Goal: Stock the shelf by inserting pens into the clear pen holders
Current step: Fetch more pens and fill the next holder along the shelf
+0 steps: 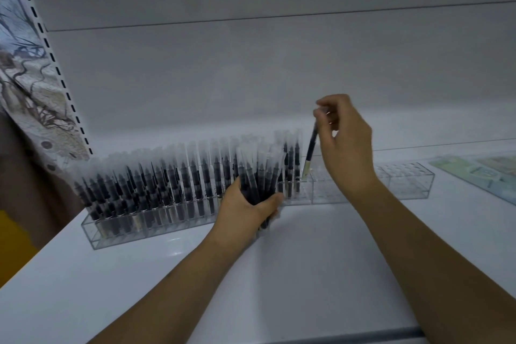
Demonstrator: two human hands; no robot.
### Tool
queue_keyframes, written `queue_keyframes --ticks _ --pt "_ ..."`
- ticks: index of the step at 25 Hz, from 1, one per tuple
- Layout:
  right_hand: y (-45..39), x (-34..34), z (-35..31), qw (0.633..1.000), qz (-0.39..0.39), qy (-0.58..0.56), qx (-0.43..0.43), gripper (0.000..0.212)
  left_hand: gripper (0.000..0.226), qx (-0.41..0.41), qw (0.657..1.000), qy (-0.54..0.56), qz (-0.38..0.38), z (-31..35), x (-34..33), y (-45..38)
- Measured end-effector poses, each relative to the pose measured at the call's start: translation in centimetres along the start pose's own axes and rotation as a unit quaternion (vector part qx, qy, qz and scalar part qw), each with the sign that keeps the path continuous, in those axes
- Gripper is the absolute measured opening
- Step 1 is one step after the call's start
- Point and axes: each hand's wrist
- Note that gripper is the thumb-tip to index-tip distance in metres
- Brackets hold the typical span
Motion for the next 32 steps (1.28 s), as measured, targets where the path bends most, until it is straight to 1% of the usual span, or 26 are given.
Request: queue_keyframes --ticks 4,6,8,10,12,14,16,17,18,20,21,22,25,27,30,32 --pt "0.2 -0.5 0.1 0.999 -0.030 -0.017 -0.009 0.017 0.022 -0.002 1.000 0.006 -0.007 0.2 0.1 0.2" --pt "0.2 -0.6 0.3 0.998 -0.054 0.001 0.021 0.014 0.023 -0.003 1.000 0.007 -0.010 0.1 0.1 0.2" --pt "0.1 -0.9 0.8 0.992 -0.102 0.034 0.063 0.010 0.025 -0.002 1.000 0.013 -0.009 0.0 0.2 0.1" --pt "0.1 -1.3 1.4 0.986 -0.137 0.052 0.075 0.012 0.026 -0.004 1.000 0.011 -0.007 -0.1 0.2 0.0" --pt "0.2 -1.4 1.6 0.988 -0.134 0.060 0.054 0.013 0.027 -0.003 1.000 0.014 -0.006 0.0 0.2 0.1" --pt "0.5 -1.2 1.1 0.990 -0.112 0.068 0.046 0.015 0.026 0.002 1.000 0.029 -0.003 0.1 0.1 0.1" --pt "0.6 -0.9 0.2 0.993 -0.096 0.045 0.059 0.018 0.028 0.012 0.999 0.033 0.000 0.1 0.2 0.0" --pt "0.7 -0.7 -0.3 0.992 -0.110 0.018 0.057 0.020 0.030 0.018 0.999 0.037 0.001 0.1 0.2 0.0" --pt "0.8 -0.5 -0.9 0.988 -0.146 -0.013 0.042 0.022 0.032 0.019 0.999 0.044 -0.003 0.0 0.3 -0.1" --pt "1.3 -0.6 -1.7 0.969 -0.242 -0.053 -0.003 0.027 0.033 0.018 0.998 0.058 -0.014 -0.1 0.4 -0.1" --pt "1.5 -0.8 -1.9 0.959 -0.276 -0.063 -0.019 0.027 0.033 0.018 0.998 0.064 -0.019 -0.1 0.5 -0.1" --pt "1.7 -1.0 -2.0 0.953 -0.292 -0.077 -0.032 0.028 0.033 0.017 0.997 0.070 -0.023 -0.1 0.5 -0.1" --pt "1.6 -1.0 -2.0 0.944 -0.294 -0.136 -0.065 0.026 0.033 0.019 0.996 0.084 -0.030 0.1 0.5 0.0" --pt "1.6 -0.9 -1.9 0.938 -0.298 -0.163 -0.075 0.023 0.033 0.022 0.993 0.113 -0.029 0.1 0.4 -0.1" --pt "1.7 -1.0 -1.9 0.938 -0.299 -0.151 -0.082 0.018 0.034 0.026 0.989 0.144 -0.030 -0.2 0.4 -0.3" --pt "1.6 -0.9 -2.0 0.941 -0.300 -0.132 -0.083 0.021 0.038 0.035 0.987 0.154 -0.032 -0.5 0.5 -0.4"
Point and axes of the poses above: each hand's wrist, its own y-axis away from the middle knuckle, its own x-axis out of the back of the hand, z = x × y, and after that the axes turned 2 degrees about -x, right-handed
